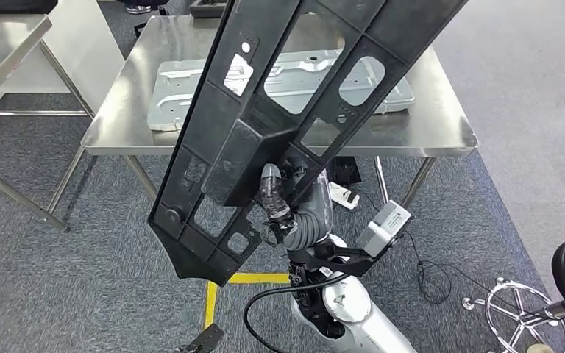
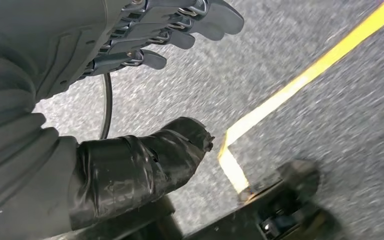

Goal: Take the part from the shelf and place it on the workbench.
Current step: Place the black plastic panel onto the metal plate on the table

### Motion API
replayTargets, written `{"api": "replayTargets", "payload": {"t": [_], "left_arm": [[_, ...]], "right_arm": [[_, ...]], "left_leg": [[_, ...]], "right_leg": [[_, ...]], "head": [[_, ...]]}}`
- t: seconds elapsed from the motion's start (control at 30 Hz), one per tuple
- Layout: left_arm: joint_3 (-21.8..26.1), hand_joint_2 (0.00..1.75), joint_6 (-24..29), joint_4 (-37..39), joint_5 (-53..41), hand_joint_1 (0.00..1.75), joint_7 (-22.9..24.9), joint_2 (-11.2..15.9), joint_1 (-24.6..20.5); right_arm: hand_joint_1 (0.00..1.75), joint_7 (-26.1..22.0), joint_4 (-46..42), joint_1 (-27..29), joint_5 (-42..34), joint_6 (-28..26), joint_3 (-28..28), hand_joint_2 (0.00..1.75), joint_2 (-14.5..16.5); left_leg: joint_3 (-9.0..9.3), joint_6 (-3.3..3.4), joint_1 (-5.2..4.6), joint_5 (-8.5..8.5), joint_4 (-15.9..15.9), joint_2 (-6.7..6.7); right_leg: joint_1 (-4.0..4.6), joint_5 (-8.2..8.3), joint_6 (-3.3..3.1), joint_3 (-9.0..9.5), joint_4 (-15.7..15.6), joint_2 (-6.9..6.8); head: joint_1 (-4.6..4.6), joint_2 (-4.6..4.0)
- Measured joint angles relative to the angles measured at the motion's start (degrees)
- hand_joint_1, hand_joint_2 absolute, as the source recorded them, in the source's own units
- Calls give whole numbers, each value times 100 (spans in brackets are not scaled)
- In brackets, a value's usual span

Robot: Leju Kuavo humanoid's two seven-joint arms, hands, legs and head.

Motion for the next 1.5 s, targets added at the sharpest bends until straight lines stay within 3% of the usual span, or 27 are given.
{"api": "replayTargets", "payload": {"t": [0.07, 0.2, 0.27, 0.33, 0.4, 0.43, 0.5, 0.57, 0.63, 0.7, 0.77, 0.83, 0.9, 0.93, 0.97, 1.03, 1.07, 1.1, 1.17, 1.23, 1.33, 1.4, 1.43, 1.47, 1.5], "left_arm": [[-1, 175, 0, 0, 4, 0, 12, 10, -15], [-2, 175, 2, 0, 8, 0, 8, 13, -31], [-2, 175, 1, 0, 8, 0, 2, 12, -54], [-2, 175, 0, 0, 7, 0, 1, 12, -61], [-2, 175, -1, 0, 5, 0, 4, 12, -50], [-2, 175, -1, 0, 3, 0, 8, 11, -47], [-3, 175, -2, 0, -1, 0, 19, 10, -54], [-4, 175, -2, 0, -1, 0, 33, 11, -75], [-5, 175, 0, 0, 2, 0, 32, 10, -99], [-6, 175, 6, 0, 6, 0, 5, 7, -113], [-7, 175, 14, 0, 16, 0, -35, 5, -116], [-7, 175, 20, 0, 53, 0, -78, 7, -98], [-7, 175, 29, 0, 102, 0, -120, 11, -65], [-7, 175, 35, 0, 116, 0, -141, 14, -50], [-7, 175, 43, 0, 126, 0, -162, 19, -35], [-7, 175, 68, 2, 149, 0, -207, 42, 0], [-7, 175, 89, 3, 166, 0, -227, 56, 23], [-7, 175, 111, 5, 183, 0, -247, 69, 47], [-7, 175, 145, 6, 200, 0, -274, 84, 77], [-7, 175, 155, 7, 194, 0, -289, 89, 81], [-7, 175, 155, 7, 187, 0, -301, 102, 89], [-7, 175, 158, 7, 181, 0, -304, 115, 117], [-7, 175, 165, 7, 174, 0, -304, 121, 131], [-7, 175, 174, 7, 164, 0, -303, 125, 140], [-8, 175, 184, 7, 149, 0, -302, 127, 153]], "right_arm": [[175, -1, 31, -13, -5, 25, 1, 175, 10], [175, -2, 77, -48, -16, 58, 1, 175, 26], [175, -4, 98, -74, -33, 65, 1, 175, 27], [175, -5, 131, -80, -60, 68, 1, 175, 27], [175, -4, 164, -72, -74, 68, 1, 175, 27], [175, -4, 178, -71, -76, 68, 1, 175, 27], [175, -4, 204, -72, -78, 71, 1, 175, 27], [175, -9, 231, -75, -110, 83, 2, 175, 29], [175, -25, 243, -89, -196, 109, 2, 175, 39], [175, -52, 241, -108, -305, 146, 2, 175, 63], [175, -82, 243, -119, -402, 169, 2, 175, 85], [175, -94, 267, -118, -494, 168, 2, 175, 90], [175, -91, 307, -115, -572, 163, 2, 175, 94], [175, -86, 324, -114, -597, 159, 2, 175, 96], [175, -72, 336, -115, -616, 148, 2, 175, 98], [175, 3, 358, -119, -654, 92, 2, 175, 98], [175, 67, 371, -123, -673, 47, 2, 175, 98], [175, 141, 389, -127, -689, -5, 2, 175, 94], [175, 273, 424, -150, -687, -96, -1, 175, 77], [175, 384, 465, -216, -617, -199, -2, 175, 36], [175, 594, 569, -362, -400, -404, -6, 175, -96], [175, 786, 671, -456, -165, -525, -15, 175, -230], [175, 914, 729, -529, 15, -584, -19, 175, -304], [175, 1058, 790, -625, 235, -633, -19, 175, -377], [175, 1201, 857, -743, 477, -668, -19, 175, -454]], "left_leg": [[92, 64, -57, 288, -372, -7], [317, 151, -20, 300, -544, -17], [440, 177, -6, 258, -588, -17], [540, 184, -3, 160, -592, -18], [687, 171, 2, 37, -591, -27], [785, 156, 7, -36, -591, -34], [973, 102, 12, -204, -567, -48], [1073, 20, 13, -358, -546, -62], [1098, -64, 31, -389, -465, -71], [959, -121, 61, -305, -107, -51], [547, -159, 72, -354, 533, -28], [61, -177, 72, -666, 1078, -22], [-223, -167, 71, -883, 1116, -21], [-249, -149, 68, -802, 906, -21], [-219, -122, 60, -549, 576, -16], [-135, -55, 18, 158, -126, 4], [-98, -30, -5, 397, -337, 11], [-71, -5, -20, 492, -452, 12], [54, 46, -7, 451, -518, 6], [209, 106, 16, 409, -582, 5], [400, 149, 14, 256, -600, 2], [548, 150, 10, 130, -591, -6], [638, 147, 9, 60, -582, -13], [731, 140, 7, -16, -569, -21], [808, 126, 4, -97, -554, -29]], "right_leg": [[0, -73, 56, 73, -1, 13], [12, -78, 161, 52, 214, 10], [-12, -211, 205, -281, 764, -4], [-52, -489, 258, -770, 1374, -7], [-103, -612, 311, -1038, 1452, -10], [-128, -483, 333, -1043, 1226, -12], [-164, 148, 357, -954, 535, -22], [-147, 611, 300, -864, 137, -31], [-107, 624, 194, -788, 93, -21], [-98, 572, 96, -683, 53, -12], [-100, 483, 20, -559, 29, -16], [-94, 374, -13, -442, 25, -10], [-87, 248, -16, -298, 26, 14], [-85, 180, -10, -209, 25, 23], [-84, 106, 1, -114, 23, 28], [-72, -34, 45, 38, 23, 42], [-68, -101, 79, 85, 9, 51], [-60, -126, 116, 119, 21, 58], [-53, -115, 179, 154, 66, 50], [-53, -92, 223, 24, 377, 20], [-65, -385, 279, -591, 1233, -1], [-69, -592, 310, -907, 1397, -2], [-72, -540, 316, -962, 1244, -2], [-74, -316, 308, -956, 956, -2], [-71, 73, 280, -937, 605, -3]], "head": [[5, 0], [27, 1], [38, 0], [44, 0], [46, 0], [48, 0], [53, 0], [60, 0], [61, 0], [53, 0], [45, 0], [41, 0], [39, 0], [39, 0], [39, 0], [37, 0], [38, 0], [36, 0], [36, 1], [48, 1], [63, 0], [64, 0], [64, 0], [65, 0], [69, 0]]}}
